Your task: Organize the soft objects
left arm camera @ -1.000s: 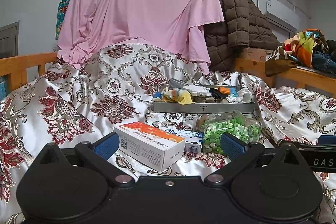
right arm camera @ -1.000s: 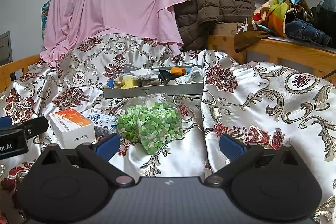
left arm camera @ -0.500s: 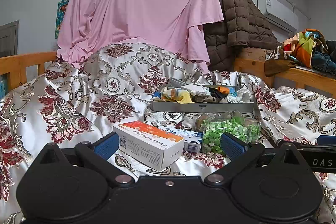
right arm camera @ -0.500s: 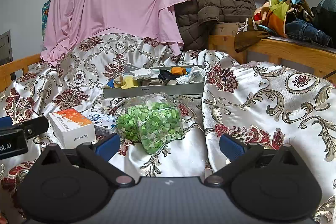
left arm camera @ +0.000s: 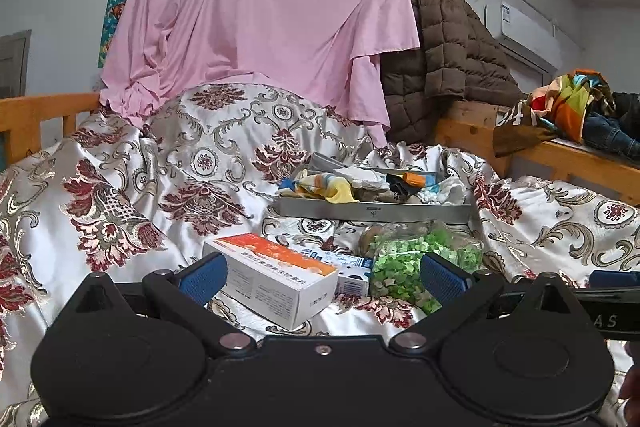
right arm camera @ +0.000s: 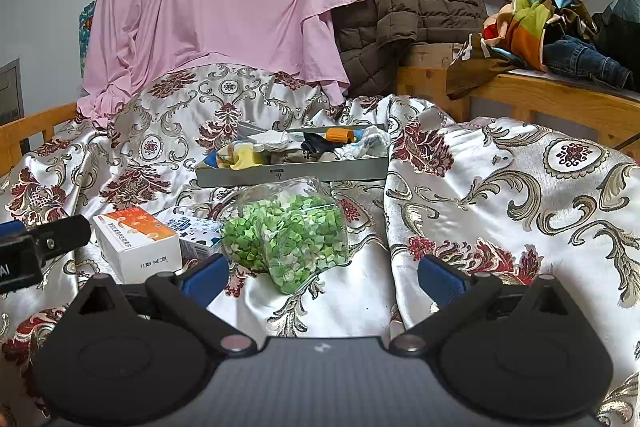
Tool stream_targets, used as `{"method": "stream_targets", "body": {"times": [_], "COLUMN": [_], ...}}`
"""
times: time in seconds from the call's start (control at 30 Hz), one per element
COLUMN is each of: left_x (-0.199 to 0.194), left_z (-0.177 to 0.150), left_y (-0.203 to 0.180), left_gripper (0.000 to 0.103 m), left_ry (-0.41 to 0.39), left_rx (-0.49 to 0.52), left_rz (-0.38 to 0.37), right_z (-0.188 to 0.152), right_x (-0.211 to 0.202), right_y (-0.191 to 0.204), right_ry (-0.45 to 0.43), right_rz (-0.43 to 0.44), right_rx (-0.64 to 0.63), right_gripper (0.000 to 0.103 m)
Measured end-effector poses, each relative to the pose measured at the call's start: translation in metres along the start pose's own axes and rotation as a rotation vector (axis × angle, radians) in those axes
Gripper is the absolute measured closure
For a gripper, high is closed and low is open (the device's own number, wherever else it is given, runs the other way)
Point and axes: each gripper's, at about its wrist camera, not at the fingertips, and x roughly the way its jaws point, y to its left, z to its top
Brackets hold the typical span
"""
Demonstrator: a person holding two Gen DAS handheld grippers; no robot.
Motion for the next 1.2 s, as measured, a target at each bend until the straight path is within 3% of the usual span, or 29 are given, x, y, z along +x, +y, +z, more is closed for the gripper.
{"method": "stream_targets", "body": {"times": [0.23, 0.7, 1.2], "left_x": [0.0024, 0.002, 0.0024], "left_z": [0.0021, 0.0033, 0.0043], "left_y": [0.001, 0.0021, -0.0036], "left_gripper": [0.001, 0.001, 0.001], "left_ry": [0.039, 0.042, 0.045], "left_rx": [-0.029, -0.034, 0.013], "left_rz": [0.002, -0.002, -0.002], "right_z": [0.0003, -0.0005, -0.001], "right_x": [0.0001, 0.0009, 0.0028], "right_y": [0.0004, 0.0008, 0.0008], "right_ry": [0.002, 0.005, 0.012], "right_rz": [-0.001, 0.002, 0.018], "right_rx": [-0.002, -0.005, -0.021], "right_gripper": [0.0, 0.0, 0.0]}}
